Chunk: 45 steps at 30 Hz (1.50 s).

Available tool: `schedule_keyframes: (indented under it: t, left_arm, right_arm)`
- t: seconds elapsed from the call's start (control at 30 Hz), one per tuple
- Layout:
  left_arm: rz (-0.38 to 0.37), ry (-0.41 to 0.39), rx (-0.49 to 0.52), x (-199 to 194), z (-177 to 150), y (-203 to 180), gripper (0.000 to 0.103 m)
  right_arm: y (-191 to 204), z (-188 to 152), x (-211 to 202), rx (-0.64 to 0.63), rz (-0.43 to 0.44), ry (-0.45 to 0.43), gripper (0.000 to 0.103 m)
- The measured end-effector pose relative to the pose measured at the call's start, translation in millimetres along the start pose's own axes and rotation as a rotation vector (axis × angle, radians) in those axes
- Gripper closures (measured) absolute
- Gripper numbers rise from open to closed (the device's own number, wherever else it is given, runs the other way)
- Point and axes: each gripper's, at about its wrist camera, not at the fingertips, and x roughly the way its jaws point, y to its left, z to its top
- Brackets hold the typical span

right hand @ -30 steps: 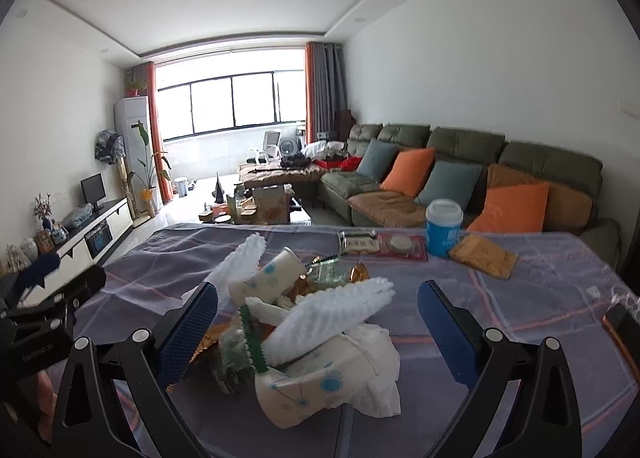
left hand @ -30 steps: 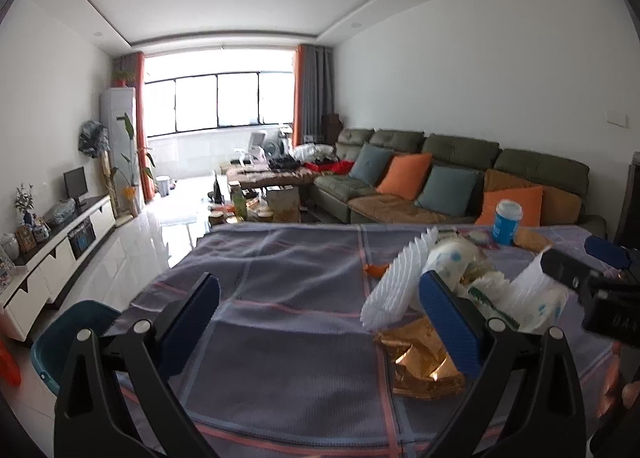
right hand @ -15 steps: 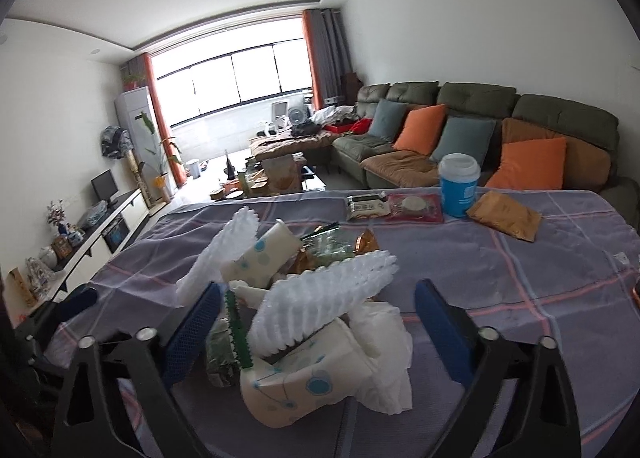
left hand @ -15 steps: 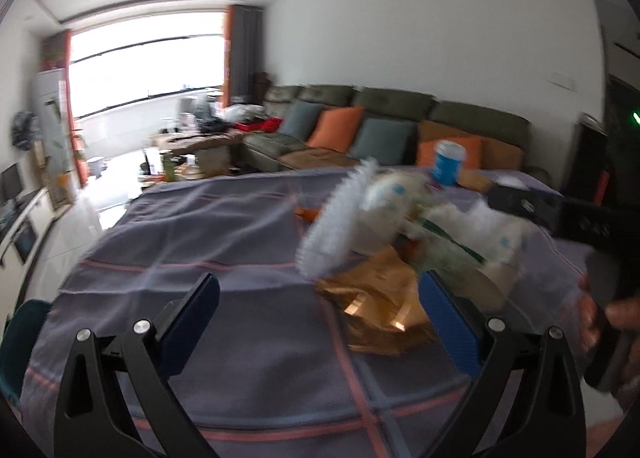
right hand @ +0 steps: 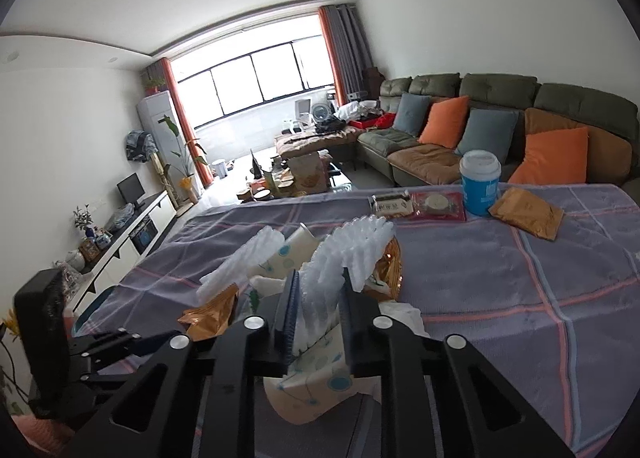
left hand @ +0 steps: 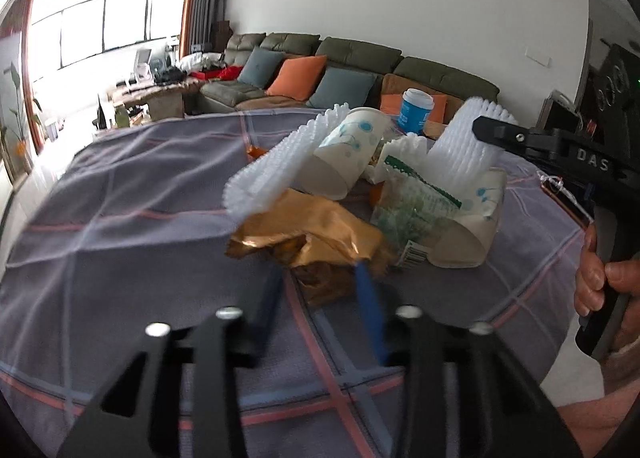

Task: Collect trash
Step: 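Reach the left tool to the gold foil wrapper and close on it, then lift the gold foil wrapper with the left tool while the right tool grasps a white foam net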

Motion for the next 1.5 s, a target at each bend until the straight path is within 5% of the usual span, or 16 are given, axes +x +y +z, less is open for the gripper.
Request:
schedule_keyframes:
  t: [0.1,0.23,0.37,0.4,0.63,0.7,0.83,1.5]
  left_arm:
    - [-0.045,0.011,-0.035,-0.5,-0.3,4.3,0.095]
    - [-0.065,0.002,-0.045,-4.3,-0.9,8.0,0.095]
    - [-0.060,-0.029,-0.072,-11.1,-0.3,16.2,0.045]
    - [-0.072,-0.027,-0.082,-12.7,0.9,16.4,0.043]
    - [-0.149,0.055,-0.160,12.2,7.7,23.2,0.045]
    - [-0.174,0.078,-0.193,18.3,7.4,28.2,0.058]
    - [-0.204,0.090,-0.240,23.0,6.2,35.9,0.061]
    - [-0.114,0.034,-0.114,-44.9,-8.4,37.3,0.062]
  right_arm:
    - [2.1,5.1,-6.1,-0.014,0.016,-0.016,0.087]
    - [4.5,10.7,-14.2,-0.026,0.029,-0.044,0.088]
    - [5.7,16.3,-21.2,-0.036,0.037,-0.065,0.088]
    - [5.8,18.7,-23.0,-0.041,0.037,-0.072,0.088]
    - [11.0,29.2,-26.7,-0.069,0.065,-0.106,0.088]
    - [14.0,30.5,-26.4,-0.077,0.079,-0.110,0.088]
    - [18.0,31.3,-21.0,-0.091,0.102,-0.105,0.088]
    - [59.9,33.7,12.7,-0.147,0.289,-0.058,0.088]
